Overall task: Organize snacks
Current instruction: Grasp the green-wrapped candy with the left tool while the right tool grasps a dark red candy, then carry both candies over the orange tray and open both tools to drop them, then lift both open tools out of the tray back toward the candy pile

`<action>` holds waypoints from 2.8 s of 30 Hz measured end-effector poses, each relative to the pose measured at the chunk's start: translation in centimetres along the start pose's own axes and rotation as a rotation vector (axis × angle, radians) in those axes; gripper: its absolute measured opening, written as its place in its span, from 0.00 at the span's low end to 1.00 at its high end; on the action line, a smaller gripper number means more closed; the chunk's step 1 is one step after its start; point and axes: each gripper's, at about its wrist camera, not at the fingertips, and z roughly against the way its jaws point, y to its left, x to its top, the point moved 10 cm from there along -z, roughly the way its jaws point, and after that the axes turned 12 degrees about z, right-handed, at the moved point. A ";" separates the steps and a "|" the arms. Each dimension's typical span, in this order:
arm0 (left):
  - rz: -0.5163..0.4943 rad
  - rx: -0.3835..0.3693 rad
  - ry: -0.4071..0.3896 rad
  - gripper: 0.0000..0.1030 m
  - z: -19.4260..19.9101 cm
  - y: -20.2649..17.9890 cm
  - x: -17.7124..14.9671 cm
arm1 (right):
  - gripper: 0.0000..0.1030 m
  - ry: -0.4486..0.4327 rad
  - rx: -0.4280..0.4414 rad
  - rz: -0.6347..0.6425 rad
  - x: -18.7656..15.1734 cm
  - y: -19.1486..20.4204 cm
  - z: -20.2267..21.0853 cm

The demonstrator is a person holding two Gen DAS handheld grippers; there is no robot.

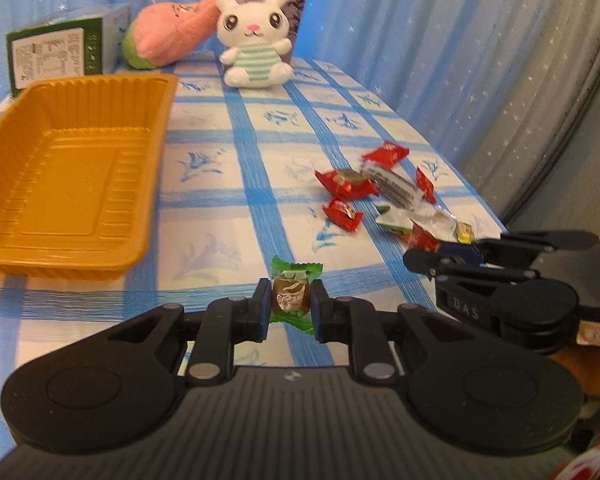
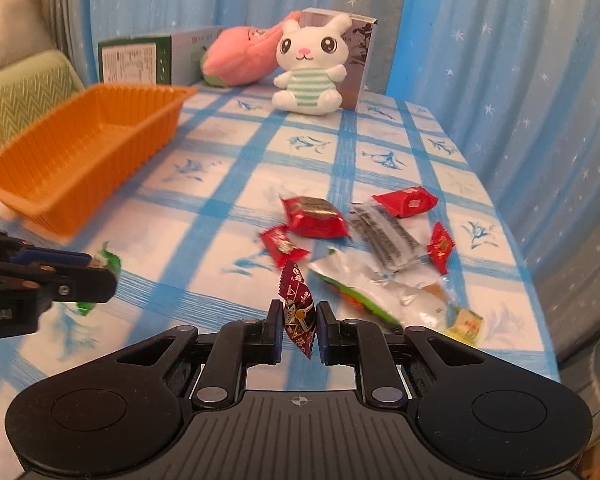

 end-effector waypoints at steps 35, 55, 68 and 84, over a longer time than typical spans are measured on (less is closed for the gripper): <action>0.102 0.184 -0.127 0.17 7.0 16.6 11.2 | 0.17 -0.080 0.287 -0.001 14.9 15.0 -1.4; 0.184 0.265 -0.166 0.42 9.4 21.3 10.1 | 0.17 -0.058 0.334 -0.062 15.6 15.7 -3.5; 0.203 0.257 -0.211 0.64 12.9 19.7 9.4 | 0.51 -0.102 0.322 -0.140 14.3 13.4 -0.1; 0.106 0.183 -0.183 0.74 15.5 10.4 4.7 | 0.51 -0.091 0.134 -0.325 5.2 5.9 9.9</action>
